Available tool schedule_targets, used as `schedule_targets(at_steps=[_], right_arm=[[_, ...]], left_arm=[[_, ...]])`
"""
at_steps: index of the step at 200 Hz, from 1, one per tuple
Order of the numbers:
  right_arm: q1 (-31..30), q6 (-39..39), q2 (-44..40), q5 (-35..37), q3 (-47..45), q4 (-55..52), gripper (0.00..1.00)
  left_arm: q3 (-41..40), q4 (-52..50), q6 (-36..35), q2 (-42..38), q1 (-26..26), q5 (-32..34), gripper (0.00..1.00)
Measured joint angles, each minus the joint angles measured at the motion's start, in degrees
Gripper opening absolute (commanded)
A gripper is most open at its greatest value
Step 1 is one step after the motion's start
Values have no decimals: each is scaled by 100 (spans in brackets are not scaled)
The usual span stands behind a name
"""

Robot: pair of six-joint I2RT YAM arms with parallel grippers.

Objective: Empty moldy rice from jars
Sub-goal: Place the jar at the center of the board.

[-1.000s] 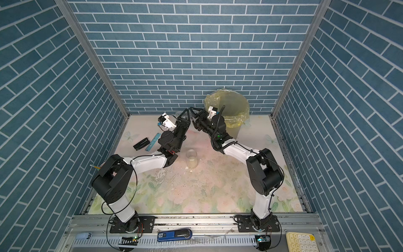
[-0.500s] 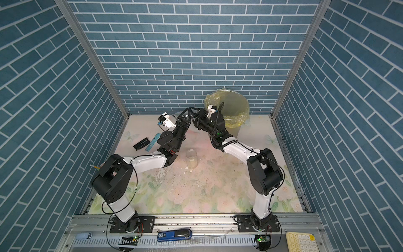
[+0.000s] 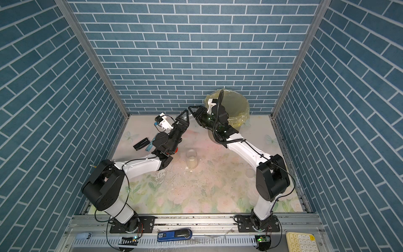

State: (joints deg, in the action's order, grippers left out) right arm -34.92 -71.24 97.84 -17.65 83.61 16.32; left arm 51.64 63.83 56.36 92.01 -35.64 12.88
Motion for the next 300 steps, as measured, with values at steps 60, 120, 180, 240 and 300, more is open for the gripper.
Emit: schedule_targets(at_steps=[60, 120, 180, 240, 300], right_arm=[[428, 1482, -1217, -39, 437, -2319, 14], [859, 2992, -3375, 1283, -48, -4833, 14], [946, 3685, -4325, 3442, -2293, -5532, 13], [946, 3943, -4319, 5077, -4218, -4282, 13], [1158, 3998, -3469, 5866, -4745, -2614, 13]], left_arm=[[-446, -1788, -1307, -1593, 50, 61, 100], [-588, -4079, -2699, -2793, 52, 584, 100], [-944, -4948, -3154, -3158, 52, 673, 100], [-1084, -5119, -3121, -3296, 52, 1012, 100], [-1032, -5678, -2981, -3178, 52, 1298, 99]])
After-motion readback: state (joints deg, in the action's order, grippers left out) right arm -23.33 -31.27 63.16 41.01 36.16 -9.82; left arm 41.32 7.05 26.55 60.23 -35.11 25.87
